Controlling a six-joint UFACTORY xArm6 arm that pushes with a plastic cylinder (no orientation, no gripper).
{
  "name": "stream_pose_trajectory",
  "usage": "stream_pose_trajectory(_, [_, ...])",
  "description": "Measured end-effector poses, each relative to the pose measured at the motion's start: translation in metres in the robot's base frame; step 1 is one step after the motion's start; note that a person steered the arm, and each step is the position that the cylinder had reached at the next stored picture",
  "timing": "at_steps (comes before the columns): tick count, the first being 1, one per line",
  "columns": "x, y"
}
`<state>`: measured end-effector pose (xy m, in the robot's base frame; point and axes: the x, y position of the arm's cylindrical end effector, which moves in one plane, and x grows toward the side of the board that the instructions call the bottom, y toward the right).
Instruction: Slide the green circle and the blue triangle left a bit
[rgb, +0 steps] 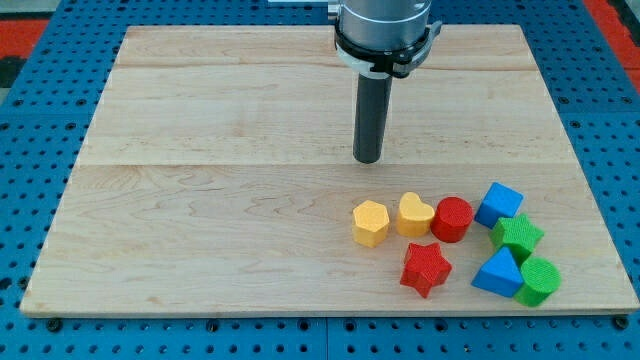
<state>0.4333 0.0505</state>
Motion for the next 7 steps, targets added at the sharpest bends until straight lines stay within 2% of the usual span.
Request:
stream_pose_trajectory(3, [-0.002,0.002])
stream_pose_trajectory(4, [-0.051,-0.001])
stream_pose_trajectory(5, [-0.066,0.1])
stream_pose_trajectory(6, [-0.024,0.196])
stream_pose_trajectory(7, [0.048,0.21])
